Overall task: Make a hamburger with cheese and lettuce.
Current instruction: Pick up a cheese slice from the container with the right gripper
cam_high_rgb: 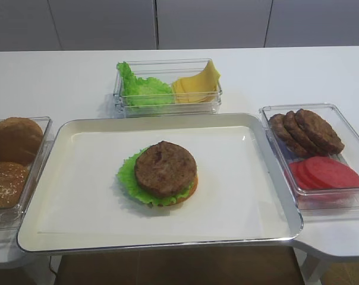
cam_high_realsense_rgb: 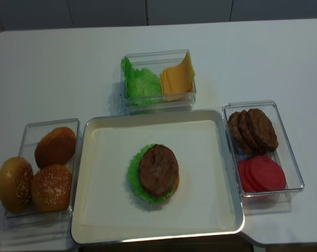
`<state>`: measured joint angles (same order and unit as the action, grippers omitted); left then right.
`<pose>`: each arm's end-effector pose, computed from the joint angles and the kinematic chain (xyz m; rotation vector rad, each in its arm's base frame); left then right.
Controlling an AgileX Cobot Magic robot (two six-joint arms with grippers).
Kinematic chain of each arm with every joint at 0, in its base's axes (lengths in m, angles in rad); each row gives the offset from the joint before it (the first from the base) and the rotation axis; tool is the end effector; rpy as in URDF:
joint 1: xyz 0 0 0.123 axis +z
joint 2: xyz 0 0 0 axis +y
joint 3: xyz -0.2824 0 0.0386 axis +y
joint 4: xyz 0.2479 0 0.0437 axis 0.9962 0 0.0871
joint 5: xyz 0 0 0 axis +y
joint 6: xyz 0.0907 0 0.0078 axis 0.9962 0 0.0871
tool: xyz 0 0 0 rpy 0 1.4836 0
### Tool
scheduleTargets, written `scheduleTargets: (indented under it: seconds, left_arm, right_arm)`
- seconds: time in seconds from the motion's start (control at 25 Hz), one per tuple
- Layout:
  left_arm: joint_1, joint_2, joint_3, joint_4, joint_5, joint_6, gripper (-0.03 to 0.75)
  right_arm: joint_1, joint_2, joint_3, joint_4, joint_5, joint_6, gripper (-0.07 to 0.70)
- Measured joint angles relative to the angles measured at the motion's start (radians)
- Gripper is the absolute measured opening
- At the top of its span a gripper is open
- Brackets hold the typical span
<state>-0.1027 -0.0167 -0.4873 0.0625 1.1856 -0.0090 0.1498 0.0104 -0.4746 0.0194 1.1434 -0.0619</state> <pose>-0.0112 0.0065 0.2639 0.0935 2.1614 0.0119 -0.0046 0.0009 0.2637 -0.2301 2.1513 0.0743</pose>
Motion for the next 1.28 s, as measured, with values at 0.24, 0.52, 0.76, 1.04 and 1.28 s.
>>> scheduleTargets:
  seconds: [0.24, 0.52, 0.76, 1.04, 1.28]
  left_arm:
    - [0.000, 0.000, 0.000, 0.000, 0.000, 0.000, 0.288]
    - [0.000, 0.000, 0.000, 0.000, 0.000, 0.000, 0.288]
    - [0.000, 0.000, 0.000, 0.000, 0.000, 0.000, 0.288]
    - [0.000, 0.000, 0.000, 0.000, 0.000, 0.000, 0.288]
    - [0.000, 0.000, 0.000, 0.000, 0.000, 0.000, 0.288]
  right_arm:
    - [0.000, 0.169, -0.022, 0.000, 0.015, 0.000, 0.514]
    - [0.000, 0.337, -0.112, 0.009, -0.018, 0.000, 0.514]
    - [0.000, 0.490, -0.228, 0.026, -0.034, 0.004, 0.514]
    - [0.000, 0.758, -0.478, 0.028, 0.082, 0.104, 0.514]
    - [0.000, 1.011, -0.683, 0.030, 0.112, 0.189, 0.514]
